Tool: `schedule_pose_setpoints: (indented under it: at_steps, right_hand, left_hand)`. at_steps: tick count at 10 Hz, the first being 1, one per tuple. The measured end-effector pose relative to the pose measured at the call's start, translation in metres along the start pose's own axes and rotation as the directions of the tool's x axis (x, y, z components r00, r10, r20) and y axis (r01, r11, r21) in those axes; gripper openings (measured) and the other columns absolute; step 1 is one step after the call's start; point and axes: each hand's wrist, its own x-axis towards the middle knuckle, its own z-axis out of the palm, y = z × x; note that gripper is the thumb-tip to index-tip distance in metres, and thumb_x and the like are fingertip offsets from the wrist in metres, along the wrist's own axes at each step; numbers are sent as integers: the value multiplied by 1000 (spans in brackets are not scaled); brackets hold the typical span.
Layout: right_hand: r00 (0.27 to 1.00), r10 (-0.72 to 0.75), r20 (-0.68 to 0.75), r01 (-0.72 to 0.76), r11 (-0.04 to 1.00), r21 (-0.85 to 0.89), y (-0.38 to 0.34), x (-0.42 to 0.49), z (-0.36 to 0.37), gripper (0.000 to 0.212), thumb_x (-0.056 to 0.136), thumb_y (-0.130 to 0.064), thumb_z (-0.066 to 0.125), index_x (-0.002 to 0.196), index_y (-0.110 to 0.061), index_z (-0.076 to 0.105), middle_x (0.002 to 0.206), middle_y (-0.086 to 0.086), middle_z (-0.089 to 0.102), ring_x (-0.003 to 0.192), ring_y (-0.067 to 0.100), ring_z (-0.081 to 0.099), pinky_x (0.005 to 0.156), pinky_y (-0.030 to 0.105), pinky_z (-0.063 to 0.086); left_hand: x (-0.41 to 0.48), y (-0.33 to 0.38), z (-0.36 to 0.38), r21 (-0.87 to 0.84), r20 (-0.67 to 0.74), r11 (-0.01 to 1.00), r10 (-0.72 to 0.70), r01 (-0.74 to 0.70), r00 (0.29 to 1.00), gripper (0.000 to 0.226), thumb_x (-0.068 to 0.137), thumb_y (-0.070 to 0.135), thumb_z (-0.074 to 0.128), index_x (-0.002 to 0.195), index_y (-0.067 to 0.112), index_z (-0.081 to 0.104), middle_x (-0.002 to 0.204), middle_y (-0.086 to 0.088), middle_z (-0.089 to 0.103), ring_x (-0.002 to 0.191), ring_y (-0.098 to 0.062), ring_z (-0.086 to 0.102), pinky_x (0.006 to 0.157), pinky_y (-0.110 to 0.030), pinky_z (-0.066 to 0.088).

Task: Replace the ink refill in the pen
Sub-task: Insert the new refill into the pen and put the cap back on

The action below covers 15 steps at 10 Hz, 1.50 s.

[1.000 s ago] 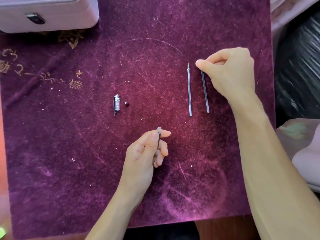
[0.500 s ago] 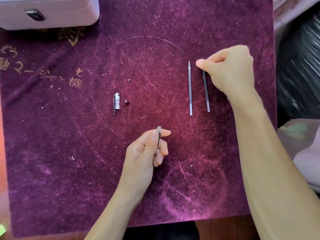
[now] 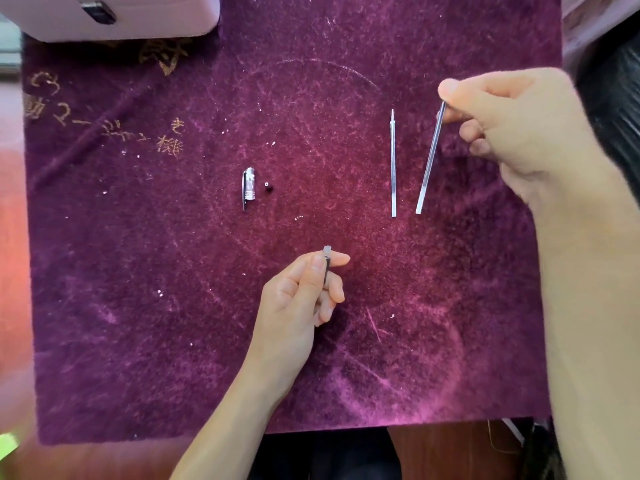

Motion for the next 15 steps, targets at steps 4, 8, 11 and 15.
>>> schedule_pose_setpoints:
  at_steps: [4, 8, 11, 15]
  right_hand:
    - [983, 180, 29, -171, 852, 495, 38, -107, 69, 30, 101, -26, 74, 72, -20, 82, 81, -1, 74, 52, 5, 37, 46, 16, 32]
    - [989, 142, -41, -110, 889, 446, 48, -128, 76, 27, 99, -30, 75, 74, -21, 81, 84, 8, 69, 54, 8, 36, 49, 19, 33]
    - [992, 113, -51, -71, 853, 518, 42, -128, 69, 28, 102, -25, 72, 76, -20, 82, 87, 10, 67, 54, 8, 33, 48, 20, 28]
    - [999, 47, -21, -33, 899, 436, 45, -133, 71, 24, 101, -28, 74, 79, -19, 81, 89, 20, 56, 56, 12, 33, 50, 21, 31]
  left_hand:
    - [-30, -17, -17, 21, -27, 1000, 4, -3, 1000, 34, 109, 28, 41, 106, 17, 73, 70, 3, 61, 54, -8, 43, 55, -16, 41]
    - [-44, -21, -20, -16, -7, 1000, 24, -24, 1000, 34, 109, 25, 42, 106, 13, 74, 72, -1, 61, 54, -9, 43, 55, -14, 41]
    - [-48, -20, -19, -17, 2, 1000, 23, -23, 1000, 34, 109, 25, 42, 106, 16, 74, 71, -2, 60, 55, -10, 43, 56, -15, 41]
    - [-50, -23, -20, -13, 11, 999, 29, -29, 1000, 34, 109, 25, 42, 108, 14, 74, 73, -3, 61, 56, -10, 44, 55, -15, 41]
